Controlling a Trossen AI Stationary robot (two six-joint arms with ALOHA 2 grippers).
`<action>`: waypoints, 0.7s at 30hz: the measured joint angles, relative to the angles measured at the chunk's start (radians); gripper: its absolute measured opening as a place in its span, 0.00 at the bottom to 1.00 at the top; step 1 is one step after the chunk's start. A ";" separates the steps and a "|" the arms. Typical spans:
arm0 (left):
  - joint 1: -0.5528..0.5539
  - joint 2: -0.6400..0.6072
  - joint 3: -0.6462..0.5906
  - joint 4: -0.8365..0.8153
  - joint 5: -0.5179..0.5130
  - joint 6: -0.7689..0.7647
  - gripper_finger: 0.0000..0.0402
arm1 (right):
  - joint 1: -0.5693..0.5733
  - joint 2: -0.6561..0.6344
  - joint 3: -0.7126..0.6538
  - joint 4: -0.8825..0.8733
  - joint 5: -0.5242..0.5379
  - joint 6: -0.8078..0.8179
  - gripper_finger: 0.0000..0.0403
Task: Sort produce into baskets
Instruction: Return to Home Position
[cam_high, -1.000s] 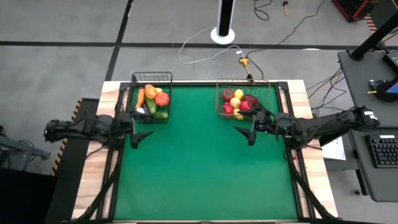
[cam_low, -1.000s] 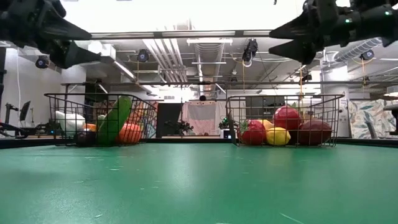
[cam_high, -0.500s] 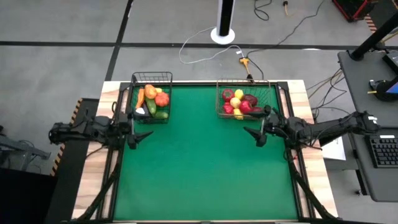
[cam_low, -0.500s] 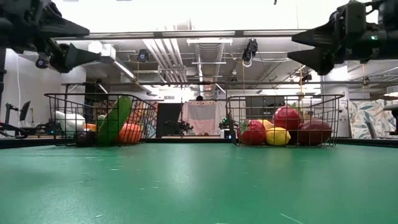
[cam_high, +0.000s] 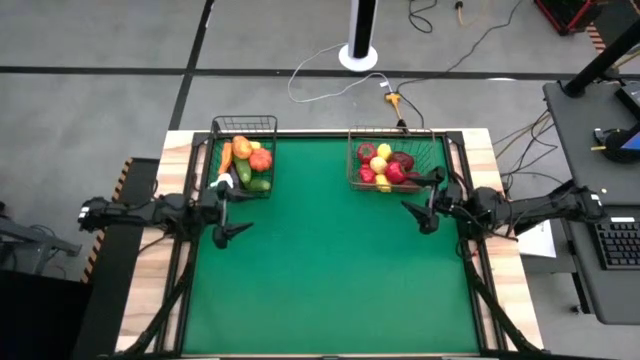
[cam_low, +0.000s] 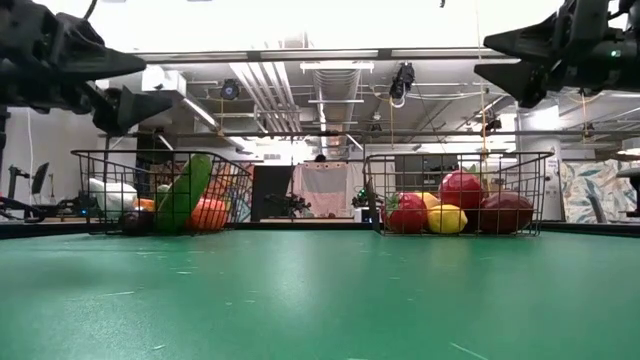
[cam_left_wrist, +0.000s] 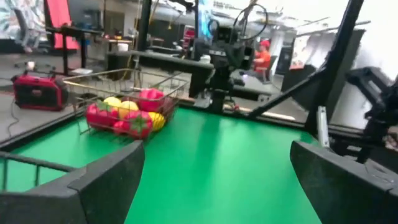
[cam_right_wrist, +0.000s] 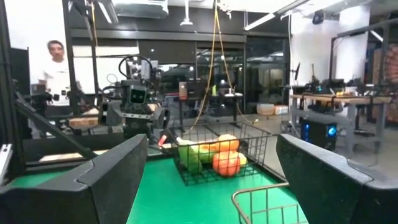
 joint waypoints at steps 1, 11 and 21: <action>0.000 0.001 -0.002 0.000 -0.003 0.005 0.96 | 0.000 0.000 0.000 0.001 0.000 -0.009 0.87; 0.000 0.024 0.000 -0.002 -0.047 0.044 0.96 | 0.000 -0.022 -0.001 0.005 0.042 0.004 0.87; 0.000 0.061 0.001 -0.005 -0.052 0.042 0.96 | 0.000 -0.022 -0.001 0.004 0.117 0.004 0.87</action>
